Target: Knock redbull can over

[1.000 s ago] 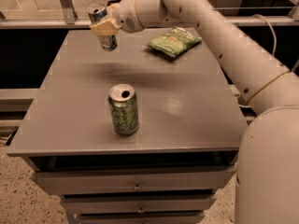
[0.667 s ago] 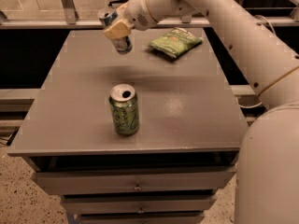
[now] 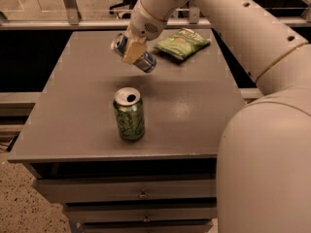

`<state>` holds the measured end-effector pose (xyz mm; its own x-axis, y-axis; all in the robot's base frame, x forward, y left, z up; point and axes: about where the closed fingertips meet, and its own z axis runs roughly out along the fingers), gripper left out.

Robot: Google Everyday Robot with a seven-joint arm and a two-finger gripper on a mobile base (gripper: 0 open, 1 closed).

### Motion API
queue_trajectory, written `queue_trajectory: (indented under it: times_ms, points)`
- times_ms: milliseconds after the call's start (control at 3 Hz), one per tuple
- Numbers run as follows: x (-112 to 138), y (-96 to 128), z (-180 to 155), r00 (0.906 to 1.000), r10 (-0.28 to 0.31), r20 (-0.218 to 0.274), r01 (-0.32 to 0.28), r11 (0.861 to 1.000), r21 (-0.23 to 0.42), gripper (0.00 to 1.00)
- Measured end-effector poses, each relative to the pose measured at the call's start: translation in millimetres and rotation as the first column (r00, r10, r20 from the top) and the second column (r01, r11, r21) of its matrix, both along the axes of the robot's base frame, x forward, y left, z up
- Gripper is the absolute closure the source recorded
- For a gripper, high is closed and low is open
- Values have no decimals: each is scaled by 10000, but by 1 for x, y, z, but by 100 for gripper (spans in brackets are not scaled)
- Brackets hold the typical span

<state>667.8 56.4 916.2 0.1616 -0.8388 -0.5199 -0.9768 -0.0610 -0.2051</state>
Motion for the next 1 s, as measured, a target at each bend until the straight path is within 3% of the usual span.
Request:
queue_trajectory:
  times_ms: [333,667,1000]
  points:
    - [-10,-6,-17,9988,437,-220,-464,9891,-1399,100]
    - [-16,-3,-33,9961,827,-293,-874,9645,-2493,85]
    - [-20,3,-45,9940,1047,-330,-1098,9471,-3017,61]
